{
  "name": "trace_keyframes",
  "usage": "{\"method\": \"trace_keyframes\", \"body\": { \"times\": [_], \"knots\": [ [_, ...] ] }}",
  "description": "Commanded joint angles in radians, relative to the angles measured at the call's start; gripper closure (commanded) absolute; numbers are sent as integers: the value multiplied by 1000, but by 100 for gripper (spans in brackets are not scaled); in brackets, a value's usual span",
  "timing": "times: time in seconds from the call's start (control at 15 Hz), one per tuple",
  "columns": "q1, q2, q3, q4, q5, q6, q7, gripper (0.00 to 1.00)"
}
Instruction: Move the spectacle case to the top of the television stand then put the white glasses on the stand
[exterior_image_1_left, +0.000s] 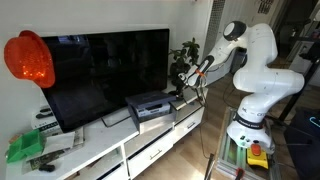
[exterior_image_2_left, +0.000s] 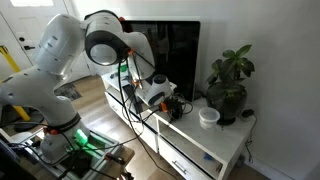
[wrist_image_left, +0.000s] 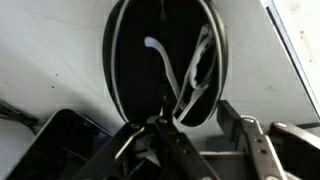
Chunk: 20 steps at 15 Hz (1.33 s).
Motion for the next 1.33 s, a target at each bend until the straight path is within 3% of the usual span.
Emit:
{"method": "trace_keyframes", "body": {
  "times": [0.0, 0.53, 1.0, 1.27],
  "knots": [
    [-34, -13, 29, -5, 5, -67, 14, 49],
    [-22, -49, 27, 13, 104, -171, 19, 37],
    [-50, -86, 77, 7, 168, -219, -3, 39],
    [-24, -83, 53, 37, 200, -231, 0, 42]
  ]
}}
